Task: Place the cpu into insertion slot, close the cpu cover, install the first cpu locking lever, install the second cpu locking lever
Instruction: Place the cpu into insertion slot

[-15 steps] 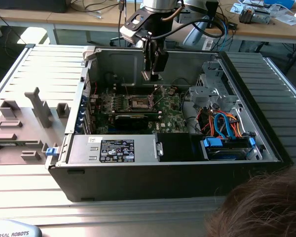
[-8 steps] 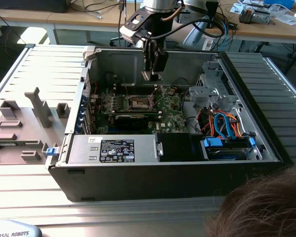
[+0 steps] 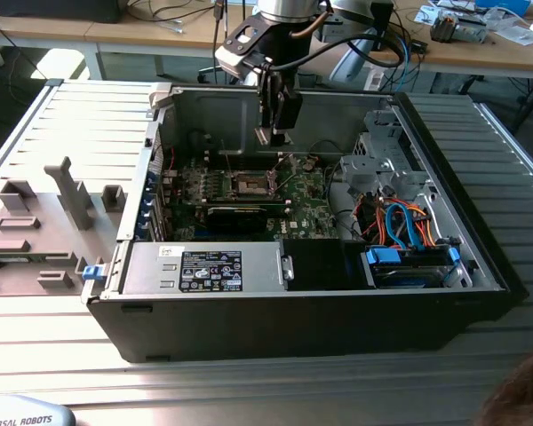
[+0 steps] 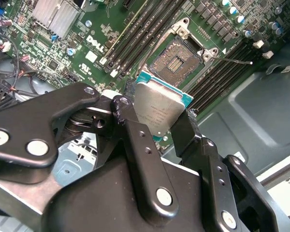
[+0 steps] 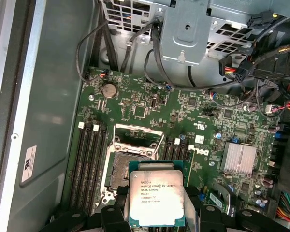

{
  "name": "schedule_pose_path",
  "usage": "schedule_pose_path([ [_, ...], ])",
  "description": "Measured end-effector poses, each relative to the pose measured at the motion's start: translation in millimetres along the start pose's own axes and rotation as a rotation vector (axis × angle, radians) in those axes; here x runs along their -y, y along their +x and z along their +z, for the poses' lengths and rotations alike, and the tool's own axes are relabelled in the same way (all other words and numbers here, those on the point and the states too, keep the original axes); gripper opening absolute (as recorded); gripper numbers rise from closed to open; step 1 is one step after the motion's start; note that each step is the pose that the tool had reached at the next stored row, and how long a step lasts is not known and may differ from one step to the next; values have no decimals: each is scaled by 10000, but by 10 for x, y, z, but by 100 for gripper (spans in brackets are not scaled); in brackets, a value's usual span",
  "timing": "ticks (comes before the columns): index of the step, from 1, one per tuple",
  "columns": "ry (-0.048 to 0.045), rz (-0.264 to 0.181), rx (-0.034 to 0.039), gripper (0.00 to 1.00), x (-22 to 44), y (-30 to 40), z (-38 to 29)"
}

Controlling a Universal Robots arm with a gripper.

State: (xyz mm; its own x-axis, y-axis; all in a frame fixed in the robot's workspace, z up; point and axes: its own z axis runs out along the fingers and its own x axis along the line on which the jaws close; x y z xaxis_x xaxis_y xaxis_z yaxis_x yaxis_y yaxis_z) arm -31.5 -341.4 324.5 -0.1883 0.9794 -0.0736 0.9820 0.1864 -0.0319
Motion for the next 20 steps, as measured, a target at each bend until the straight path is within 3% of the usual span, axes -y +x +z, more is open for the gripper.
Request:
schedule_pose_path([
  [20,28,345,-1,54,0,0,3],
])
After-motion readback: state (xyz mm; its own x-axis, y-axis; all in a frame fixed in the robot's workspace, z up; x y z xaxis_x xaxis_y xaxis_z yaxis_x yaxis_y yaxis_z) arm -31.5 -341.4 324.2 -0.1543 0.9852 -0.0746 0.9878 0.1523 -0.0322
